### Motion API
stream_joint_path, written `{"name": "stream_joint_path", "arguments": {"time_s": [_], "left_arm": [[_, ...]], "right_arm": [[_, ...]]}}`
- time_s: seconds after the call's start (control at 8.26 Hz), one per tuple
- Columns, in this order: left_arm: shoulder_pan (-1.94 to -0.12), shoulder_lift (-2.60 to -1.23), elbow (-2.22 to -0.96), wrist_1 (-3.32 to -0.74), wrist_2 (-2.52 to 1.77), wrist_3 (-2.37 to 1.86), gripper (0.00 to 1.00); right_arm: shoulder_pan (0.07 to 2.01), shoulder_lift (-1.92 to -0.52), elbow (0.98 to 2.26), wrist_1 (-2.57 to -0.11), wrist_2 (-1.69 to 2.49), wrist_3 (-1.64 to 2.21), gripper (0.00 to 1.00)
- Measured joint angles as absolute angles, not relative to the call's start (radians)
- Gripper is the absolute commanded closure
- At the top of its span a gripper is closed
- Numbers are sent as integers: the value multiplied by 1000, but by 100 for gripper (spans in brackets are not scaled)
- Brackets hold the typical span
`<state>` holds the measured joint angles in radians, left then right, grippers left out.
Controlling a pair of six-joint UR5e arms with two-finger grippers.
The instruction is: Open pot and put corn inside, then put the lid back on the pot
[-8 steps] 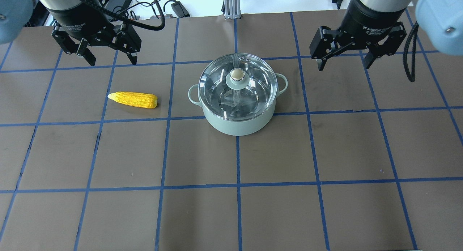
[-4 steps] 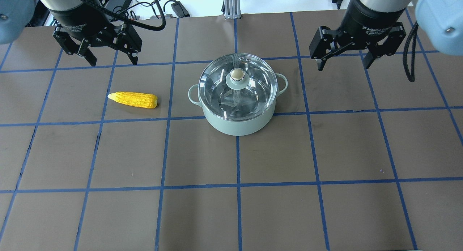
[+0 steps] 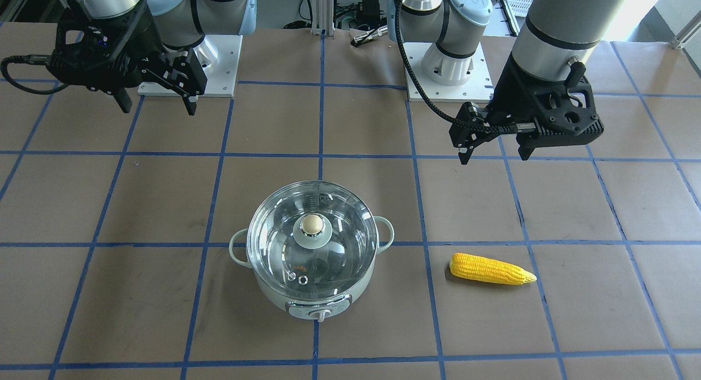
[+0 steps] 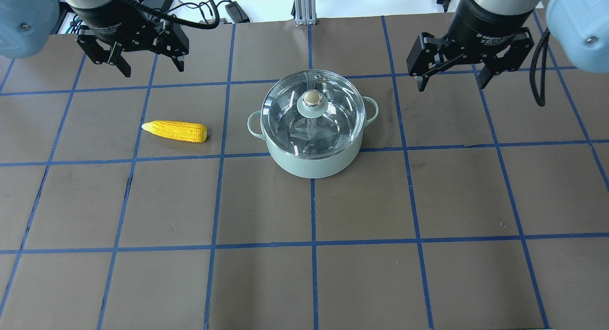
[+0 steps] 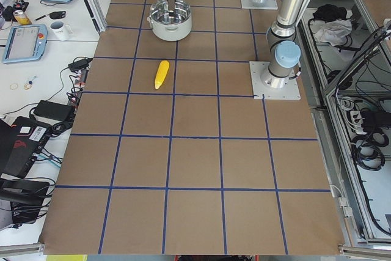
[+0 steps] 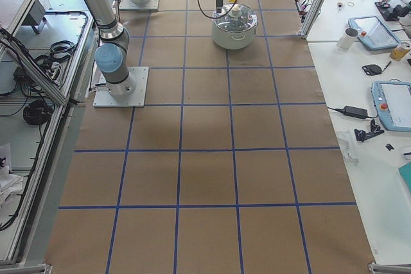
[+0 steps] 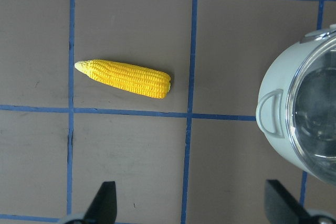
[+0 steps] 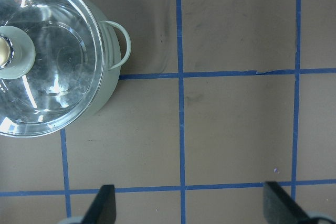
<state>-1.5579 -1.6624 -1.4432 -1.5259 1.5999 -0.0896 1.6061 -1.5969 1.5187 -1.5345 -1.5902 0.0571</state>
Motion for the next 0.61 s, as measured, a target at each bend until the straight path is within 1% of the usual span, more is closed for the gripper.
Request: {"name": "stream_joint_path", "arguments": {"time_s": [0.24, 0.61], "left_arm": [[-1556, -1672, -1444, -1521, 1585, -272, 0], [-1555, -1728, -1441, -1515, 1586, -485, 0]], "right_arm": [[1606, -1597, 1519, -1538, -1592, 58, 0], [1606, -1598, 1519, -1539, -1591, 56, 0]]}}
